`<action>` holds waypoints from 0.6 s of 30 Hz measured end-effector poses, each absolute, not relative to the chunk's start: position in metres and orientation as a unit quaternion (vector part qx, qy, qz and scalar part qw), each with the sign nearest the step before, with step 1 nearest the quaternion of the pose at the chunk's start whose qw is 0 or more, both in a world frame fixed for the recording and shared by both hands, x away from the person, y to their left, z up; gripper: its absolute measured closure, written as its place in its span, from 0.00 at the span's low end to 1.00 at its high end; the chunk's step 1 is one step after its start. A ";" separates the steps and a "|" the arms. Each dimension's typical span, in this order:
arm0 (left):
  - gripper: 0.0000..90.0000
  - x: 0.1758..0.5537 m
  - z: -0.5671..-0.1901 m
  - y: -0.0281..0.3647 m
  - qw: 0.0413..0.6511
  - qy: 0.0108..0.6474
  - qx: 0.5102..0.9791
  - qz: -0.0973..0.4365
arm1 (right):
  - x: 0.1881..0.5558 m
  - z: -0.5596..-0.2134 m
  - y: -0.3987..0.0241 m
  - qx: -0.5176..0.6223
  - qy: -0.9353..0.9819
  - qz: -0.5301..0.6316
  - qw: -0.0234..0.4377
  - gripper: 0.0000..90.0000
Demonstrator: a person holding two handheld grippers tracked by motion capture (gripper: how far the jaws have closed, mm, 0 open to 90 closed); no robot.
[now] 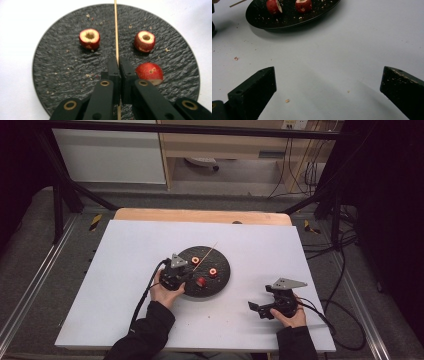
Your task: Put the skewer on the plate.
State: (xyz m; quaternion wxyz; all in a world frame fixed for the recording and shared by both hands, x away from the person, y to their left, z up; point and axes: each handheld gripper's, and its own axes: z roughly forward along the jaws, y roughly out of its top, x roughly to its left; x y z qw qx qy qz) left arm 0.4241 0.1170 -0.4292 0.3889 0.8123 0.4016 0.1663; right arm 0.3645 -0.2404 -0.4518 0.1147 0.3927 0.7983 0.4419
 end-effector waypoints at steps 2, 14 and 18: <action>0.98 0.425 -0.433 0.115 0.383 0.402 0.815 0.165 | 0.364 -0.452 -0.240 0.395 0.799 0.440 0.115 0.02; 0.98 0.428 -0.441 0.110 0.363 0.406 0.822 0.164 | 0.364 -0.451 -0.240 0.393 0.799 0.441 0.115 0.02; 0.97 0.428 -0.440 0.110 0.365 0.406 0.822 0.165 | 0.364 -0.451 -0.241 0.393 0.799 0.441 0.115 0.02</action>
